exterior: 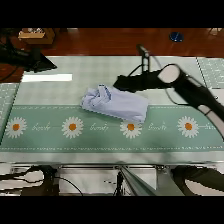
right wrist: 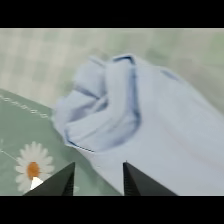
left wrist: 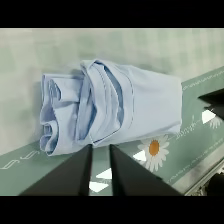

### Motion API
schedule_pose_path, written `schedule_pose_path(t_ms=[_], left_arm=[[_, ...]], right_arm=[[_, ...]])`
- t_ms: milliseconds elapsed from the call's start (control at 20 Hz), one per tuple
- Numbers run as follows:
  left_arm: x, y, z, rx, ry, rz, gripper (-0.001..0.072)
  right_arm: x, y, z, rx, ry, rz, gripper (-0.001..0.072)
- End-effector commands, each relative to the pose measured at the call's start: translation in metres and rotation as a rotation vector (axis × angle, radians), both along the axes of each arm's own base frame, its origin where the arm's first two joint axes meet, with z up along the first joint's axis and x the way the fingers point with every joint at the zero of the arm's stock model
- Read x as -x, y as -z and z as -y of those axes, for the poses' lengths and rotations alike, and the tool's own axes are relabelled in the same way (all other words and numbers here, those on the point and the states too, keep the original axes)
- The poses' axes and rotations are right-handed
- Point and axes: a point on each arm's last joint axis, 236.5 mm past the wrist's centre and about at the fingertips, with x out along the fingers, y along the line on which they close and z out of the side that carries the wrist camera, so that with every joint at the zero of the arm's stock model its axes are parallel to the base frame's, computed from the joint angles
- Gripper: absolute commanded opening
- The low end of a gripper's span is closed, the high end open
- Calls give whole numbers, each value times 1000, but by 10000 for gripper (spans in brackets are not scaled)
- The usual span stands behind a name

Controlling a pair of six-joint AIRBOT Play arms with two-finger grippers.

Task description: Fold the shirts.

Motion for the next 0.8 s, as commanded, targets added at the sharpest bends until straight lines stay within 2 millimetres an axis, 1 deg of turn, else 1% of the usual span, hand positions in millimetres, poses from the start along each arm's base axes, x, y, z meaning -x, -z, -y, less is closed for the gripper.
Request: schedule_pose_path(t_ms=[0,50,100,150,200,300,350,400,500,600,650,700,750], left_arm=[[9,31,29,-13,97,-88,417],[12,42,45,-11,136,-117,504],[16,54,61,-10,180,-146,539],[21,68,78,-12,230,-171,539],[27,80,95,-15,283,-193,540],[40,108,121,-33,355,-254,557],[45,125,124,-69,380,-284,557],[50,146,121,-128,387,-329,557],[55,177,111,-221,383,-396,557],[56,190,113,-219,388,-425,557],[56,196,114,-220,388,-432,602],[55,201,116,-223,384,-431,680],[51,206,117,-224,377,-422,686]], right_arm=[[15,4,114,227,68,-86,405],[18,6,136,258,82,-111,409],[23,11,155,278,90,-147,495],[26,16,168,284,109,-176,561],[27,21,179,285,124,-192,561],[32,33,192,286,147,-226,561],[36,40,195,287,149,-243,561],[42,48,195,294,136,-259,561],[52,62,192,291,112,-289,560],[61,74,186,270,100,-318,560],[65,81,185,266,98,-331,560],[69,86,184,260,95,-340,560],[73,92,182,254,92,-352,561]])
